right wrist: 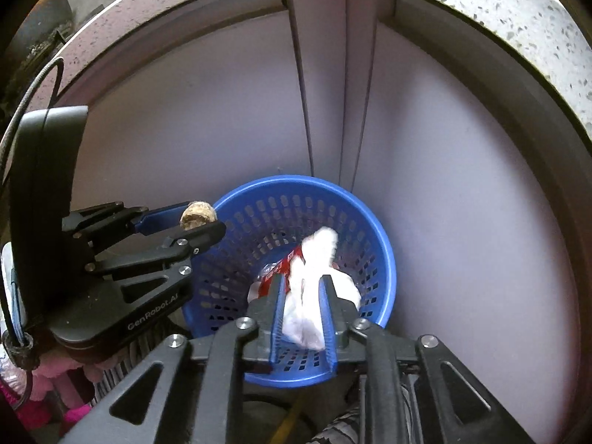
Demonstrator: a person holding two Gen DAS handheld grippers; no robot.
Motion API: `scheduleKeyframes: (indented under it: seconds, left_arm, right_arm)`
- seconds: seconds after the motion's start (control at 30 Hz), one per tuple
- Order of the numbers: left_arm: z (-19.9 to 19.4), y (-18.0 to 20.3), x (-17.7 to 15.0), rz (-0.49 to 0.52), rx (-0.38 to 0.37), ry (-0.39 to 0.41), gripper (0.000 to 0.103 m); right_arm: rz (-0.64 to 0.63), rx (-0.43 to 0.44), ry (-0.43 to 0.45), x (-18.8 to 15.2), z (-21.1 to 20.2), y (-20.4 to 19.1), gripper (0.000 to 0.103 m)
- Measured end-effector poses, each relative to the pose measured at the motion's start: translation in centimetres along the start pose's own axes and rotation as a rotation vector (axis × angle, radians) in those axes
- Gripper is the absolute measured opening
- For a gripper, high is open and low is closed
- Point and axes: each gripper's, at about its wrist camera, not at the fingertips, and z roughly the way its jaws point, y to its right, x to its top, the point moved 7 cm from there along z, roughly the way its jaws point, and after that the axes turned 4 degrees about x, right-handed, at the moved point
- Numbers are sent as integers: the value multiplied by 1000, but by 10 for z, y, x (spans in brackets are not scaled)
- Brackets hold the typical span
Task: Collect trash
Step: 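Open both tools to drop the cork and tissue into the basket, then raise both tools back over the cloth toward the toothpaste tube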
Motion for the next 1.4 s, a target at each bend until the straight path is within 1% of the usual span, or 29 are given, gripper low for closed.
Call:
scheduleKeyframes:
  seconds: [0.03, 0.1, 0.17, 0.2, 0.27, 0.37, 0.53, 0.7, 0.8, 0.97, 1.07, 1.17, 1.23, 1.4]
  left_arm:
    - [0, 0, 0, 0, 2, -2, 38]
    - [0, 0, 0, 0, 7, 7, 54]
    - [-1, 0, 1, 2, 14, 16, 57]
    - [-1, -1, 1, 3, 16, 16, 58]
    - [-1, -1, 1, 5, 19, 13, 58]
    - [-2, -4, 2, 2, 21, 15, 59]
    - [-6, -6, 3, 10, 26, 19, 59]
    - [-16, -10, 3, 13, 24, 34, 59]
    - [-24, -14, 4, 12, 17, 46, 59]
    - [-51, -29, 8, -9, 9, 82, 59]
    - [-70, -38, 14, -36, -1, 109, 59]
    - [-92, -44, 25, -50, -9, 150, 59]
    - [-106, -44, 34, -50, -13, 177, 59]
    - [-140, -42, 66, -47, -34, 254, 59]
  right_arm:
    - [-1, -2, 2, 0, 0, 0, 24]
    - [-1, -4, 4, 1, 0, 1, 27]
    - [3, -2, 2, 0, 1, 1, 29]
    - [5, -3, 1, -1, 1, 2, 30]
    - [7, -3, 2, -1, 1, 2, 39]
    - [7, -2, 0, -1, 0, 2, 45]
    - [5, 0, 4, 0, -4, 3, 48]
    - [3, 12, 21, 1, -13, 4, 56]
    - [-8, 24, 37, 3, -26, 2, 62]
    - [-32, 58, 73, 5, -53, -3, 75]
    - [-45, 86, 100, 9, -71, -3, 79]
    - [-45, 104, 136, 16, -89, -2, 81]
    - [-39, 125, 169, 22, -109, -2, 82]
    - [-37, 154, 246, 41, -147, 2, 85]
